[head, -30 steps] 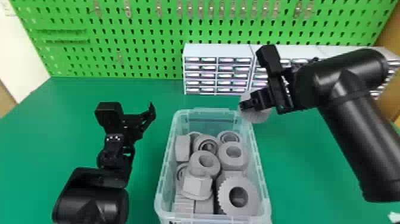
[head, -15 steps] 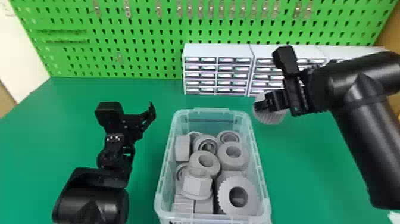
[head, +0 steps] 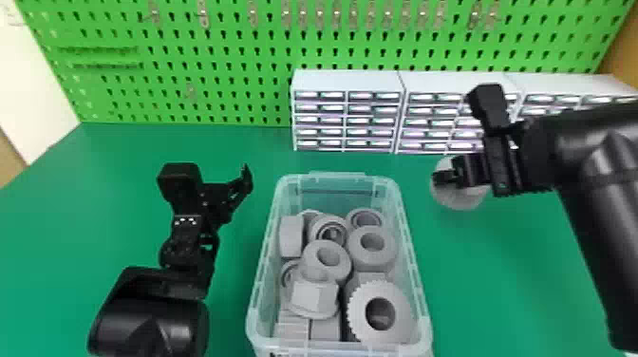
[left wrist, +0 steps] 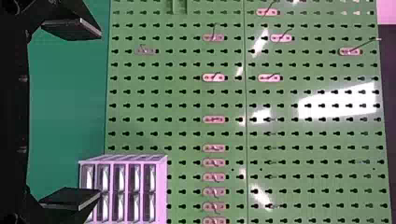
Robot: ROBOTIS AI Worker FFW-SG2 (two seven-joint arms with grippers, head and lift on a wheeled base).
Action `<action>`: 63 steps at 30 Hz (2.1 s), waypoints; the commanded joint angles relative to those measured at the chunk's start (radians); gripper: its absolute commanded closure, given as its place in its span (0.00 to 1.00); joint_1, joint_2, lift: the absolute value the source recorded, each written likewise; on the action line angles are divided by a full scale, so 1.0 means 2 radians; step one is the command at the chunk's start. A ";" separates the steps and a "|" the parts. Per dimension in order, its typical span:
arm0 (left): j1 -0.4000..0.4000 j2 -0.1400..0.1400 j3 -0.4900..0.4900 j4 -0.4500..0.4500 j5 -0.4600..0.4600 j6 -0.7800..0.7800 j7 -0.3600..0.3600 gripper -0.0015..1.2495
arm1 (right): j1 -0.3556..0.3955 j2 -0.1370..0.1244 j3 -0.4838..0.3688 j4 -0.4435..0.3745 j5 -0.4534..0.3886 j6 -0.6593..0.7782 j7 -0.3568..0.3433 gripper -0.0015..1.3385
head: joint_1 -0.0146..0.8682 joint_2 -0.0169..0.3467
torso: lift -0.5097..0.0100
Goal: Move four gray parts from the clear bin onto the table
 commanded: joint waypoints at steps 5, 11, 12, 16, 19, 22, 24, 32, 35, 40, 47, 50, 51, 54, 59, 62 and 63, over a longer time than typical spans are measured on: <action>-0.001 -0.001 -0.003 0.002 0.002 0.000 0.003 0.08 | 0.023 -0.010 -0.039 -0.016 0.017 0.013 0.000 0.68 | 0.80 0.24 | 0.88; -0.003 -0.001 -0.006 0.003 0.002 0.000 0.003 0.08 | 0.037 -0.012 -0.058 -0.016 0.030 0.016 0.000 0.68 | 0.80 0.24 | 0.88; -0.004 -0.001 -0.006 0.003 0.002 0.000 0.004 0.08 | 0.039 -0.012 -0.060 -0.015 0.033 0.016 0.000 0.68 | 0.80 0.24 | 0.88; -0.007 -0.001 -0.010 0.006 0.003 0.000 0.005 0.08 | 0.048 -0.009 -0.076 -0.011 0.044 0.003 0.000 0.68 | 0.80 0.24 | 0.88; -0.008 -0.001 -0.012 0.007 0.003 0.000 0.005 0.08 | 0.052 -0.009 -0.084 0.002 0.043 -0.003 0.000 0.68 | 0.80 0.24 | 0.88; -0.008 -0.001 -0.012 0.007 0.004 0.000 0.005 0.08 | 0.057 -0.010 -0.085 0.016 0.033 -0.015 0.000 0.68 | 0.80 0.24 | 0.88; -0.008 -0.001 -0.012 0.007 0.004 0.000 0.005 0.08 | 0.058 -0.010 -0.084 0.022 0.033 -0.017 0.000 0.68 | 0.80 0.24 | 0.88; -0.010 -0.001 -0.013 0.008 0.005 0.000 0.005 0.08 | 0.059 -0.009 -0.075 0.052 0.022 -0.041 0.000 0.68 | 0.80 0.24 | 0.88; -0.010 -0.001 -0.014 0.008 0.005 0.000 0.005 0.08 | 0.059 -0.009 -0.069 0.058 0.021 -0.041 0.000 0.68 | 0.80 0.24 | 0.88; -0.010 -0.001 -0.014 0.009 0.005 0.000 0.005 0.08 | 0.063 -0.009 -0.065 0.070 0.019 -0.044 0.000 0.68 | 0.80 0.24 | 0.88; -0.010 -0.001 -0.014 0.009 0.006 0.000 0.005 0.08 | 0.065 -0.009 -0.057 0.080 0.019 -0.045 0.000 0.68 | 0.80 0.24 | 0.88; -0.010 -0.001 -0.014 0.009 0.007 0.000 0.005 0.08 | 0.067 -0.009 -0.056 0.083 0.019 -0.045 0.000 0.68 | 0.80 0.24 | 0.88; -0.010 -0.001 -0.014 0.009 0.007 0.000 0.005 0.08 | 0.067 -0.009 -0.056 0.083 0.019 -0.045 0.000 0.68 | 0.80 0.24 | 0.88; -0.010 -0.001 -0.014 0.008 0.007 0.000 0.005 0.08 | 0.069 -0.009 -0.056 0.084 0.019 -0.045 0.000 0.68 | 0.80 0.24 | 0.88; -0.010 -0.002 -0.014 0.008 0.007 -0.001 0.005 0.08 | 0.072 -0.009 -0.057 0.087 0.019 -0.045 0.000 0.68 | 0.80 0.24 | 0.88; -0.011 -0.002 -0.015 0.008 0.007 0.000 0.005 0.08 | 0.073 -0.009 -0.058 0.089 0.019 -0.046 0.000 0.68 | 0.80 0.24 | 0.88; -0.011 -0.002 -0.015 0.009 0.007 0.000 0.005 0.08 | 0.073 -0.009 -0.059 0.089 0.019 -0.046 0.000 0.68 | 0.80 0.24 | 0.88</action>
